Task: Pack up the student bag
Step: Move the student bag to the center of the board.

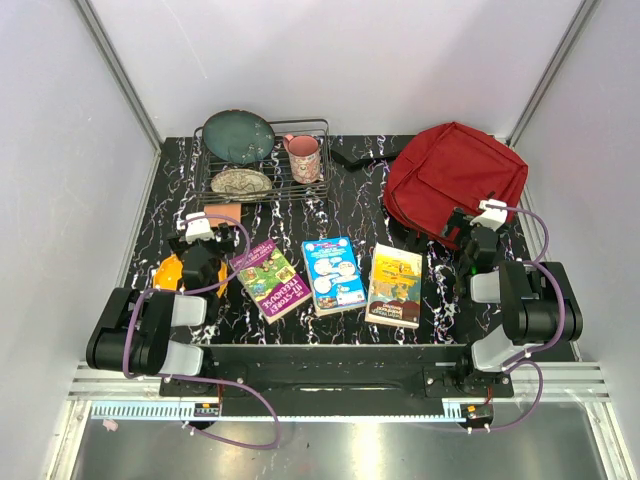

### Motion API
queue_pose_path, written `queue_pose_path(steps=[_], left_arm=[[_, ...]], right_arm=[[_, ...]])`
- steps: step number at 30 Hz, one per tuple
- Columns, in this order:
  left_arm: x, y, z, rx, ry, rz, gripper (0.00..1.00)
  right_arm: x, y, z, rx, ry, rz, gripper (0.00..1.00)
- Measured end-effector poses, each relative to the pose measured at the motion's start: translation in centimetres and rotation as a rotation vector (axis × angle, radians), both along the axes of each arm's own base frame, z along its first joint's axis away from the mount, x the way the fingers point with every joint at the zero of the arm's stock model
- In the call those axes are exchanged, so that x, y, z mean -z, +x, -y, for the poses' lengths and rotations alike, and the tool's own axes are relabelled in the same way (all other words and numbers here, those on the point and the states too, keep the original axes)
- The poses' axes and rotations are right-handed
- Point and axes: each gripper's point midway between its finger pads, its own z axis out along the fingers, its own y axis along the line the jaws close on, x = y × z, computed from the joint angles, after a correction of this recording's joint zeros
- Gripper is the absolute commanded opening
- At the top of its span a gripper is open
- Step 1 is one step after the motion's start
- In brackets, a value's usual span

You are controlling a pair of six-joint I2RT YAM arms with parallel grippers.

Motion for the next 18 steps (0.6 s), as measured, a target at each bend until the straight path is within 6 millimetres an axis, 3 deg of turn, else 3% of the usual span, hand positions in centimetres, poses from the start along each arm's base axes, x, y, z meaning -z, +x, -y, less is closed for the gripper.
queue_pose_path(steps=[18], left_arm=[[-0.26,-0.09,-0.1,-0.004,-0.003,0.006,0.99]], right_arm=[[0.0,0.0,-0.01,0.0,0.0,0.0,1.0]])
